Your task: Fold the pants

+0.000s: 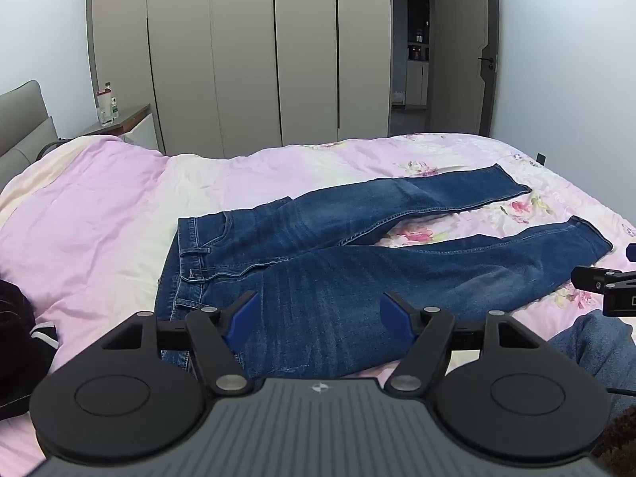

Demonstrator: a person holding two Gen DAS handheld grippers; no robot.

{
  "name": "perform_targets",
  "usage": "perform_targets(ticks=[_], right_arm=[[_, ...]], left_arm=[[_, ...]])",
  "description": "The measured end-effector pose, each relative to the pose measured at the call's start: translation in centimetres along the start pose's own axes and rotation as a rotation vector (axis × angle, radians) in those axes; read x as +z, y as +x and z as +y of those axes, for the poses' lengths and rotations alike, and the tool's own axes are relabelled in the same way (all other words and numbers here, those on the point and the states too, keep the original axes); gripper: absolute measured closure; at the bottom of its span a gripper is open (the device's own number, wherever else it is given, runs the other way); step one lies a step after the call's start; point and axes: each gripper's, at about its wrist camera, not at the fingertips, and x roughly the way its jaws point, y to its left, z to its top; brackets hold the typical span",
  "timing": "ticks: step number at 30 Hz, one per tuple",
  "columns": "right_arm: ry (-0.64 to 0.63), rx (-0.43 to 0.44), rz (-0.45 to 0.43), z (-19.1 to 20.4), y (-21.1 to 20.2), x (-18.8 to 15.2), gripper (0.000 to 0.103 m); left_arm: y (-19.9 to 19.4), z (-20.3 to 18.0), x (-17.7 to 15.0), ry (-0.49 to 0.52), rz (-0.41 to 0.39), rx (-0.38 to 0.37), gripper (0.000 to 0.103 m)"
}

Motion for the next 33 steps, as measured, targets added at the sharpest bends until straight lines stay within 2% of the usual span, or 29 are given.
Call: perform_targets(ticks=[7,33], right_arm=[[-0.004,-0.002,-0.009,0.19,0.32,-0.30,0.005],[-0.010,0.001,-0.011,-0.12,0.26,-0.34,0.005]], left_arm=[[-0.18,0.43,-0.11,-0.015,0.002,-0.022,0.023],[-0.32,0.19,-0.14,-0.003,0.005,-0.017,0.023]])
